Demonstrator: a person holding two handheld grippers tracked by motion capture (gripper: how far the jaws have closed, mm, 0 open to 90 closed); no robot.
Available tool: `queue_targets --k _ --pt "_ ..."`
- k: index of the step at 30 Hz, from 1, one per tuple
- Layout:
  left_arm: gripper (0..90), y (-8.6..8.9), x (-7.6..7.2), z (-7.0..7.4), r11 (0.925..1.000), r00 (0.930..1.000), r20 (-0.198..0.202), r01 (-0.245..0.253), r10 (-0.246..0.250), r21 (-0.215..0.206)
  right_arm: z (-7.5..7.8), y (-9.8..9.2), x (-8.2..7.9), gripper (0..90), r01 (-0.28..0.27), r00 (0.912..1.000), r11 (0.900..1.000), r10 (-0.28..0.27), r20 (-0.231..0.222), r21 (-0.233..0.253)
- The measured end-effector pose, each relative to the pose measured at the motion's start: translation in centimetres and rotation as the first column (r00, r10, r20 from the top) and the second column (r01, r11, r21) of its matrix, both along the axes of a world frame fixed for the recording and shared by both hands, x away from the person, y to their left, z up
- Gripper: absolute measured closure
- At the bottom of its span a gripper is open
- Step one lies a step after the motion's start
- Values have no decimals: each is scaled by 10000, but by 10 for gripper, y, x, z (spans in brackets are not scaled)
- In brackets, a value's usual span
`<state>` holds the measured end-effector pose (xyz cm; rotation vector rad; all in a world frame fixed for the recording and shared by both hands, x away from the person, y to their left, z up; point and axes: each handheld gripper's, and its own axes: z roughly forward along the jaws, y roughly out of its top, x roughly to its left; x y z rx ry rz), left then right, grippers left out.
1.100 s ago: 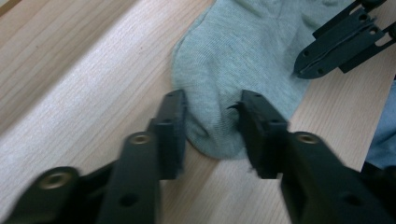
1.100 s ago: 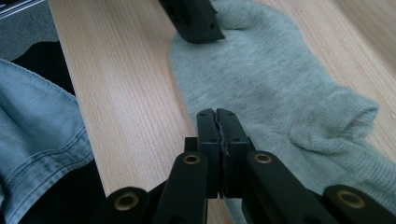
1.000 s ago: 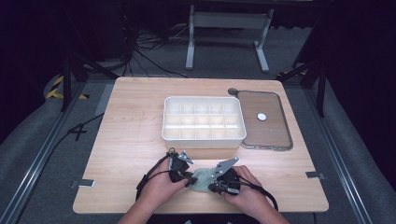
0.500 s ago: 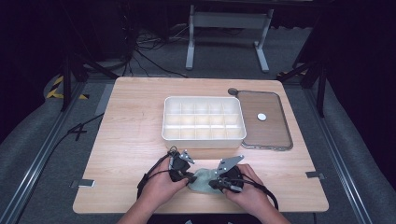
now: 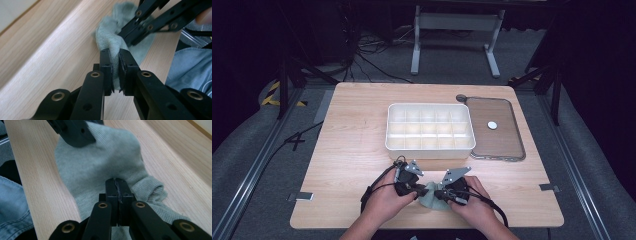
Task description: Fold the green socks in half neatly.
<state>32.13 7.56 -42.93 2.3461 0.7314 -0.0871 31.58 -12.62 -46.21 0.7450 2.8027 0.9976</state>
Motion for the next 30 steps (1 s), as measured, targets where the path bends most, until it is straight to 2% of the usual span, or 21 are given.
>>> queue_targets --k 3,7,9,12,16,18,19,20,21,30 --pt "826 -4 -2 1 9998 9995 272 179 -176 -110 -3 5 -3 900 -74 9999 9996 71 128 267" --pt "827 -5 -2 1 9998 9997 185 164 -162 -110 -4 7 -4 896 -155 9995 9991 144 286 390" --pt "828 -3 -2 1 10000 9999 72 85 -85 -20 -3 5 -3 890 -222 9996 9988 213 201 436" --pt "829 1 -1 3 9994 9999 133 -55 50 349 5 -7 -2 879 -29 10000 9982 30 -20 600" --pt "828 4 0 5 9984 9998 -4 -220 220 512 11 -26 0 880 533 9982 9982 -525 -293 262" --pt "828 4 1 6 9981 9995 -67 -298 302 548 8 -30 1 886 654 9964 9975 -666 -529 -255" --pt "828 4 1 7 9977 9997 -83 -230 236 632 4 -30 1 891 621 9961 9974 -642 -604 -368" --pt "828 3 1 7 9979 9998 -22 -202 204 621 2 -31 1 892 627 9961 9980 -630 -618 -78" --pt "827 2 1 7 9982 9997 -38 -228 231 546 1 -31 2 893 651 9956 9979 -650 -675 -1" --pt "827 -15 1 4 9988 9999 51 115 -118 483 -3 -23 -1 898 371 9980 9985 -349 -526 408"
